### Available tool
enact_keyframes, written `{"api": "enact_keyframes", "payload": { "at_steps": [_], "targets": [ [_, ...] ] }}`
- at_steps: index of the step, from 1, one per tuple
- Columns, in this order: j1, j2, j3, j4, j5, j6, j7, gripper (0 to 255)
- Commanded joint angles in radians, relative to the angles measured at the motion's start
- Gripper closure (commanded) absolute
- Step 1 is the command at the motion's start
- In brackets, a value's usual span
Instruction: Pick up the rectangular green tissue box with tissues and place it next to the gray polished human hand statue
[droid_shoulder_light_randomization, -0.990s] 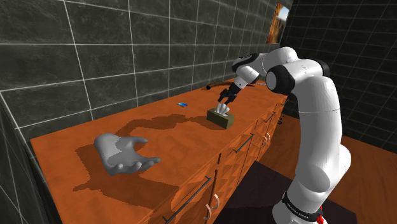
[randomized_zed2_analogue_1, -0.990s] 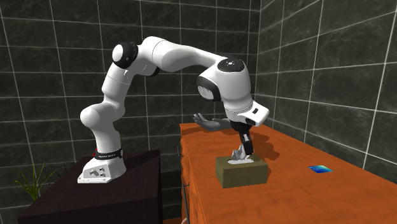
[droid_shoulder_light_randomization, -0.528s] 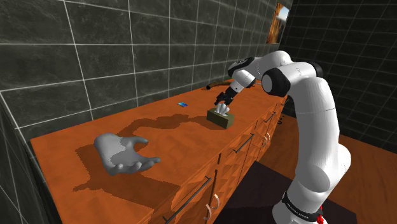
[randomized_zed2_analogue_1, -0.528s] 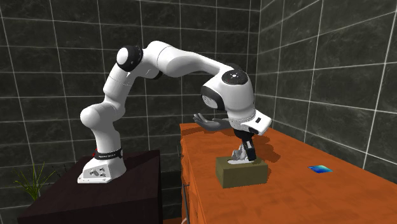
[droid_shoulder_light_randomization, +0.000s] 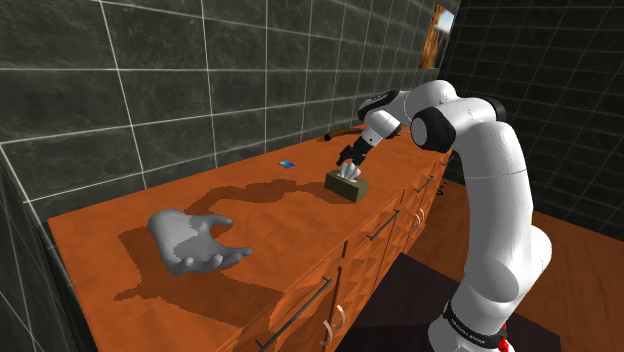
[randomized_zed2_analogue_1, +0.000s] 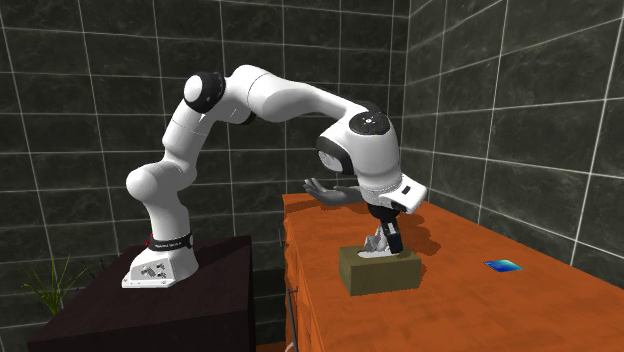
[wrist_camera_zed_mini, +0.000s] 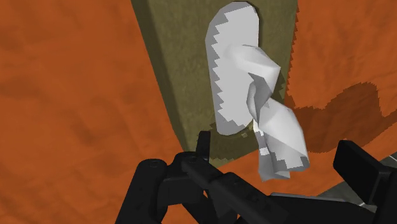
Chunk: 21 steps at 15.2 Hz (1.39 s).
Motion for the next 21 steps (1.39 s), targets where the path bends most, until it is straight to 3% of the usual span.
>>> {"api": "enact_keyframes", "payload": {
  "at_steps": [1, 10, 21],
  "targets": [
    [0.000, 0.000, 0.000, 0.000, 0.000, 0.000, 0.000, 255],
    [0.000, 0.000, 0.000, 0.000, 0.000, 0.000, 0.000, 255],
    [0.006, -0.056, -0.022, 0.057, -0.050, -0.082, 0.077, 255]
  ]
}}
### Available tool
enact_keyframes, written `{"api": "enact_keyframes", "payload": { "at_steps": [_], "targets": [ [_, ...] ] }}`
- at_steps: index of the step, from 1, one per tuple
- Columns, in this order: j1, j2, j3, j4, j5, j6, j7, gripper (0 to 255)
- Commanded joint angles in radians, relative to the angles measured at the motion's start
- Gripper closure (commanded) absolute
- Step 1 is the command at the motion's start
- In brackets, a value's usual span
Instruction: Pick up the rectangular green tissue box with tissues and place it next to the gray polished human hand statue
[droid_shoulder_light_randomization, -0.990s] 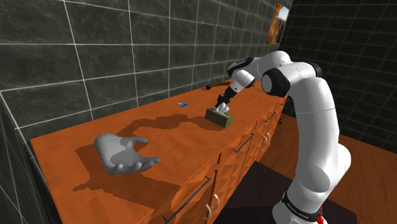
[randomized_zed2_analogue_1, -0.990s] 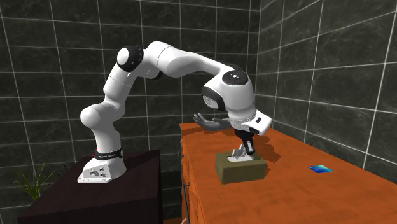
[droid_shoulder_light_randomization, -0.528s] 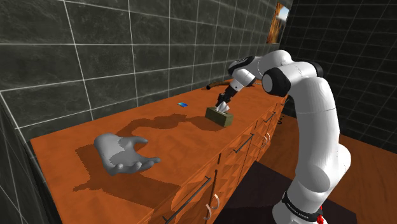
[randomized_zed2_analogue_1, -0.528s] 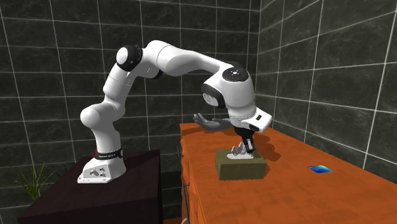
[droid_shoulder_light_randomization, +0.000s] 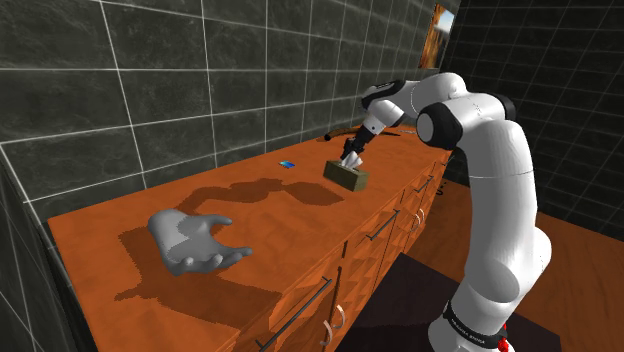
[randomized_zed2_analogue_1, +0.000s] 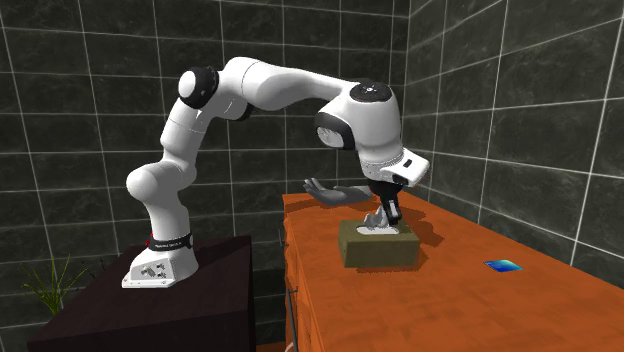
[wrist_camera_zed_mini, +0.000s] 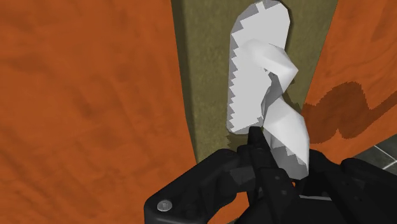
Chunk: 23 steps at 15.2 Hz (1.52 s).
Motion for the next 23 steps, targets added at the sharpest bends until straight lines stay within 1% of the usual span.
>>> {"api": "enact_keyframes", "payload": {
  "at_steps": [1, 12, 23],
  "targets": [
    [-0.001, -0.007, -0.003, 0.016, -0.008, -0.018, 0.014, 255],
    [-0.008, -0.039, -0.017, 0.109, -0.044, -0.114, 0.091, 255],
    [-0.030, -0.044, -0.024, 0.242, -0.061, -0.226, 0.168, 255]
  ]
}}
